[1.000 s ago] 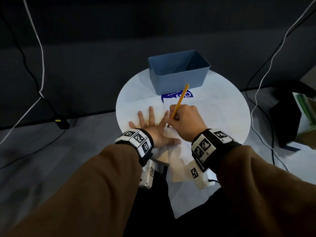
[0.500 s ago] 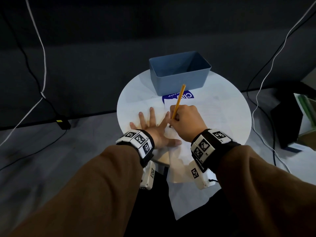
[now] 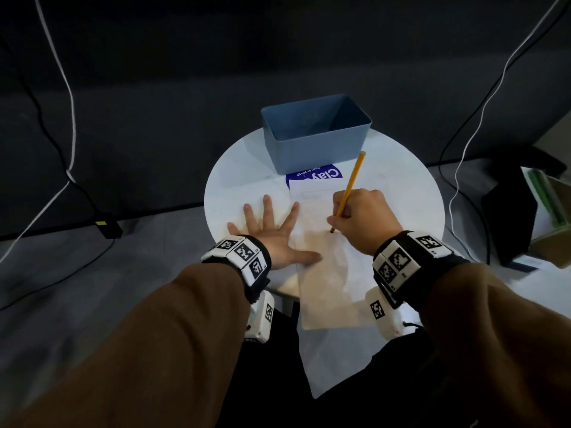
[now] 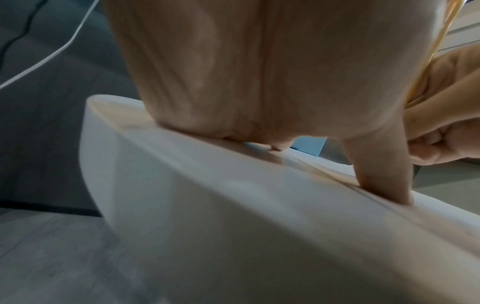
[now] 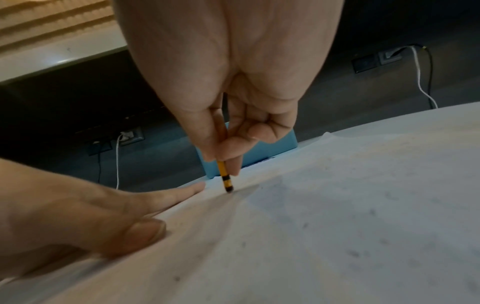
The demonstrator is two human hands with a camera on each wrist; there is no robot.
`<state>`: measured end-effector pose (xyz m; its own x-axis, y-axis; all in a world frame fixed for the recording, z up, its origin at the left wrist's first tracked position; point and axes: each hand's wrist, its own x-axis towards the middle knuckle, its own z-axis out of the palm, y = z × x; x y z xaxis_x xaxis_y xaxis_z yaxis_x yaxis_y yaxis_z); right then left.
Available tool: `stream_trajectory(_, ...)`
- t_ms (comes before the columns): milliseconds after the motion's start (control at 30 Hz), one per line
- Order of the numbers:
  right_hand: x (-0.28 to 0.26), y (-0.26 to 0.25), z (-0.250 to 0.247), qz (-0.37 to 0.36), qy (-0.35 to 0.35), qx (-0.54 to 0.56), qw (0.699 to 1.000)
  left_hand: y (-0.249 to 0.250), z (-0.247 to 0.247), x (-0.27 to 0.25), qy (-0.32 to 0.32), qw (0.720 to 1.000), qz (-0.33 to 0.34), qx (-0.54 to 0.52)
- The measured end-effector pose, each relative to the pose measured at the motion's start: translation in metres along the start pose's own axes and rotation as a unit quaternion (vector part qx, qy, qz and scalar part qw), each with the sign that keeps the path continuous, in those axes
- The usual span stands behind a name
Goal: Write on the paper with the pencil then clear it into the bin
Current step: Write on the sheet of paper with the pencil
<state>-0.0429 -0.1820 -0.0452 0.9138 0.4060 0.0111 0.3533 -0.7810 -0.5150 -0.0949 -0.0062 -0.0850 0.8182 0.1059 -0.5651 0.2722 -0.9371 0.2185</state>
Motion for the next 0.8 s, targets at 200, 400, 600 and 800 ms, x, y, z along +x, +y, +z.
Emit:
stream_trajectory(200,-0.002,-0.014,0.02,-0.046,-0.017,0.054,0.997,0.0,0.001,0.0,0.004,1.0,0.003,0.01)
stream_trajectory(400,0.005,-0.002,0.009,0.028,0.039,0.019,0.999,-0.001,-0.001,0.0,-0.004,1.0,0.002,-0.004)
stream_trajectory(600,0.011,-0.027,0.026,-0.029,0.016,0.048,0.998,0.005,-0.003,-0.002,-0.008,1.0,-0.007,0.016)
stream_trajectory(800,0.013,0.007,-0.001,0.042,0.025,-0.013,0.999,-0.002,-0.003,0.001,-0.014,1.0,0.004,-0.002)
